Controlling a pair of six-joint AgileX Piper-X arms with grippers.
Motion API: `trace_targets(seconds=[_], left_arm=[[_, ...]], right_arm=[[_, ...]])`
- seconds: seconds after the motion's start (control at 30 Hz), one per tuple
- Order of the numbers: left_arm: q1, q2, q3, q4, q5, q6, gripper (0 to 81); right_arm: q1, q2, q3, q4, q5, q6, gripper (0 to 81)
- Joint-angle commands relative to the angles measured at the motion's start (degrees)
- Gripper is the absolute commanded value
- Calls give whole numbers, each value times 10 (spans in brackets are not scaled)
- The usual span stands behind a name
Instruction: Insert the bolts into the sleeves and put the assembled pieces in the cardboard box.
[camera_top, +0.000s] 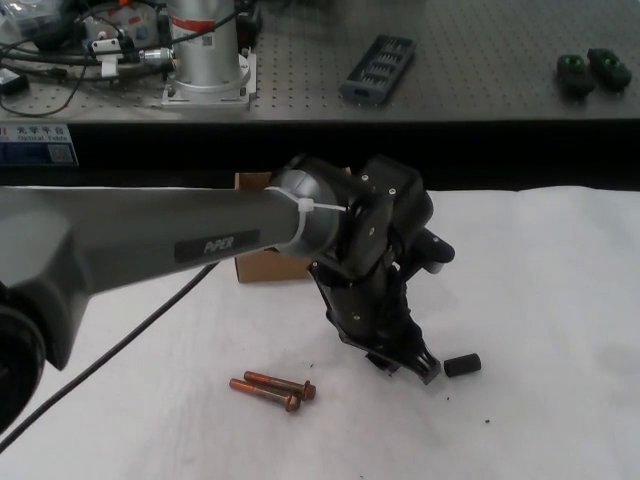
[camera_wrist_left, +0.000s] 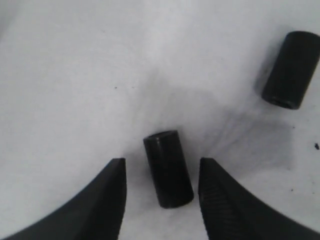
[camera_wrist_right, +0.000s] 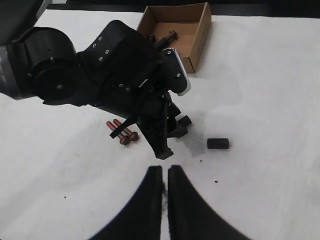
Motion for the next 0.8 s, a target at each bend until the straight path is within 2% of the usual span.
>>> trace_targets(seconds=[0.0,0.27,0.57,0.67,0.77], left_arm=[[1,13,-6,-3,-7,6,338],[-1,18,-8,-7,-4,6,335],[-1,18,-19,24,-8,6,75],[-1,13,-32,37,3,-1,56],[6,-8,-38,36,5,-65,56]], right_arm=[[-3,-3,-6,3,-8,-8,43],[-3,-10,-6,3,-8,-8,43],[-3,-10,-6,3,-8,-8,43],[-3,-10,-6,3,-8,-8,43],[-3,-7,-4,5,-8,8,43]])
